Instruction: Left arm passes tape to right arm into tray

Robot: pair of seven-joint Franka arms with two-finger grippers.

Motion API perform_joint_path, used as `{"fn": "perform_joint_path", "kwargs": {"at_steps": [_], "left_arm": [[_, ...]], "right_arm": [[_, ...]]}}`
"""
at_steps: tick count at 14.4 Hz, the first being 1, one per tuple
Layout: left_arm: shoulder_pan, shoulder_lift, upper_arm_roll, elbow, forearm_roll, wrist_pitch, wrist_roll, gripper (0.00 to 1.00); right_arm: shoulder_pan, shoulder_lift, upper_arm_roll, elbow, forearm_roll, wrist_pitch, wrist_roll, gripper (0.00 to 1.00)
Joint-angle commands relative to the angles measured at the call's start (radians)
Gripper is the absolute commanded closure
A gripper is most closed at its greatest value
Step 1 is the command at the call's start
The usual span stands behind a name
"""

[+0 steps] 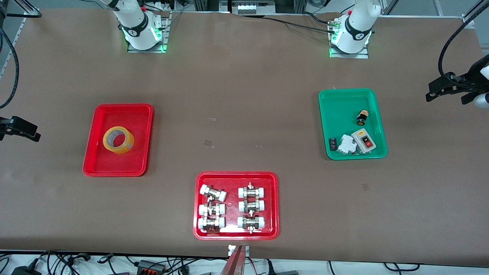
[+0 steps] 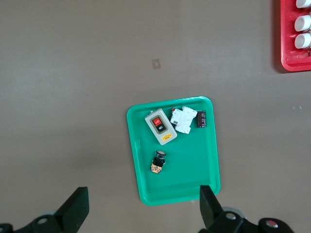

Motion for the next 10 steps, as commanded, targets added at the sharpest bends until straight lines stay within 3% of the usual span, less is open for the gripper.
{"fn": "perform_joint_path", "kwargs": {"at_steps": [1, 4, 7, 10], "left_arm": [[0.000, 0.013, 0.000, 0.030, 0.021, -0.021, 0.016, 0.00], [-0.003, 0.013, -0.002, 0.029, 0.021, -0.021, 0.015, 0.00], [-0.001, 0.013, -0.002, 0.029, 0.019, -0.022, 0.016, 0.00], [-0.001, 0.013, 0.000, 0.027, 0.021, -0.022, 0.016, 0.00]], "right_arm": [[-0.067, -0.050, 0.079, -0.062, -0.009, 0.027, 0.013, 0.00], [-0.117, -0.067, 0.134, -0.100, -0.009, 0.047, 0.020, 0.00], [-0.118, -0.109, 0.142, -0.148, -0.022, 0.043, 0.025, 0.00], [-0.119, -0.232, 0.142, -0.363, -0.023, 0.153, 0.019, 0.00]]}}
